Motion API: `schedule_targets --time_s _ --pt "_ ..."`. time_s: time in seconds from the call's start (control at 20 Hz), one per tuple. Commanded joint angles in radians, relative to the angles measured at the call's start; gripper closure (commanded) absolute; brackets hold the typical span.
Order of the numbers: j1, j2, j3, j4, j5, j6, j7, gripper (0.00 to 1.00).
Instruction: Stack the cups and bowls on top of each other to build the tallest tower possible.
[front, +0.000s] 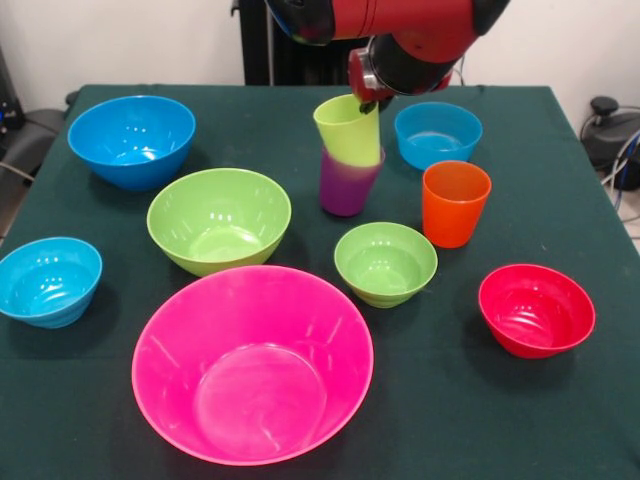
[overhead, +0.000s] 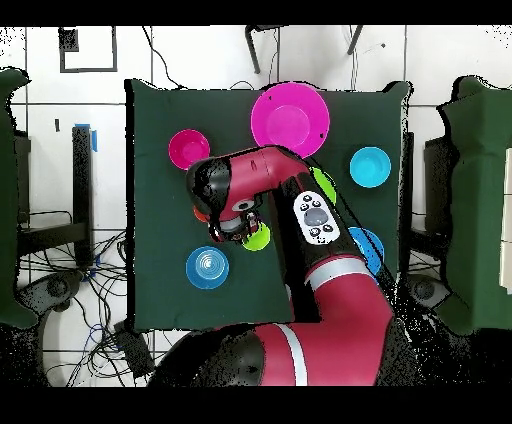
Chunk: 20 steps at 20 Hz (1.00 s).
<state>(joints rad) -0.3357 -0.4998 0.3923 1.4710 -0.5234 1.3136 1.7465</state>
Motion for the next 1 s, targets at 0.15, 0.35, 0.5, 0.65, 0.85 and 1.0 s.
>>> schedule_targets --time_s 0.15,0.35,0.5,0.65,0.85,1.0 --pt "0.008 0.033 0.040 -0.036 -0.083 -0.113 -0.133 1.00" --pt "0.004 0.043 0.039 -0.033 -0.081 -0.130 -0.133 1.00" --pt "0.006 0.042 0.038 -0.036 -0.081 -0.125 -0.135 1.00" --pt "0.007 0.042 0.036 -0.039 -0.080 -0.123 -0.136 1.00" --pt "0.009 0.038 0.033 -0.039 -0.082 -0.121 -0.133 1.00" --pt "0.007 0.039 0.033 -0.037 -0.080 -0.121 -0.132 1.00"
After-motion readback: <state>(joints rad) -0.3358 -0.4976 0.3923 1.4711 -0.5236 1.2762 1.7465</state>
